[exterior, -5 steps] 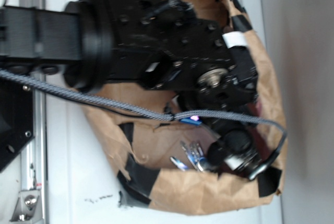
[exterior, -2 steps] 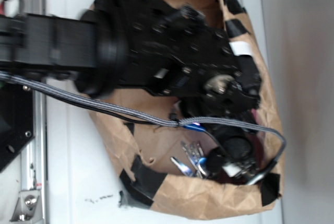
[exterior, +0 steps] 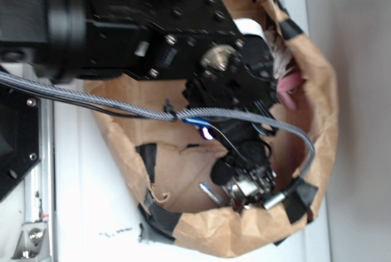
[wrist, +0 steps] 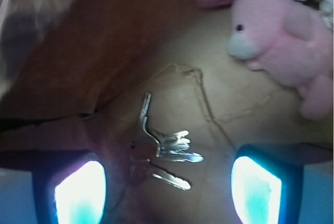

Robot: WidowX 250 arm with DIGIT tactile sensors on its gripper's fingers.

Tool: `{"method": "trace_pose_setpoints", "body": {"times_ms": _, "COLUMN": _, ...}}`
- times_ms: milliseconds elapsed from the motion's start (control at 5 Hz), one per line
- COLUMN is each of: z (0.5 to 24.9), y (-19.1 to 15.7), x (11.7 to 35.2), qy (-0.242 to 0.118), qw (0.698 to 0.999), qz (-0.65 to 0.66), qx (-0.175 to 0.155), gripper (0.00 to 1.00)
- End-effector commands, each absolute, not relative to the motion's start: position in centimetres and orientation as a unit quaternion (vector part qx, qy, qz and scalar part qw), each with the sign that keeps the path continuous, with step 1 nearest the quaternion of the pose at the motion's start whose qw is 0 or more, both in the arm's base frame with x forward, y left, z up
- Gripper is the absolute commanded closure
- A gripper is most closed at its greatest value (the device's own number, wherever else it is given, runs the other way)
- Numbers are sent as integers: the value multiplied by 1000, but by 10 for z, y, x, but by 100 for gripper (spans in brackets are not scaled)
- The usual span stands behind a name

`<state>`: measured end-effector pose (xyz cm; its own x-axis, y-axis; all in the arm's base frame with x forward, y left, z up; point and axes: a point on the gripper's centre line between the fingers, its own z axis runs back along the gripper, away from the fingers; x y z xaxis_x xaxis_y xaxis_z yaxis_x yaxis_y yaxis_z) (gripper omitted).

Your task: Grab the silver keys.

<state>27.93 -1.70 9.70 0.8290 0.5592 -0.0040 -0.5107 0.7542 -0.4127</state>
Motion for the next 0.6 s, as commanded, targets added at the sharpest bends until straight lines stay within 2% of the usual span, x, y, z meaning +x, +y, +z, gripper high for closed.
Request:
{"method": "trace_pose_setpoints", "body": {"times_ms": 0, "z": 98, "y": -2, "x": 274, "qy": -78, "qw": 929, "qz": 296, "qx": -207, "gripper": 0}}
{"method": "trace_pose_setpoints", "body": {"times_ms": 200, "z": 91, "y": 14, "x": 276, "qy": -84, "qw": 928, "qz": 314, "qx": -184, "gripper": 0}}
{"method": "trace_pose_setpoints", "body": {"times_ms": 400, "z": 88, "y": 17, "x": 272, "qy": -91, "qw": 930, "qz": 307, "qx": -181, "gripper": 0}}
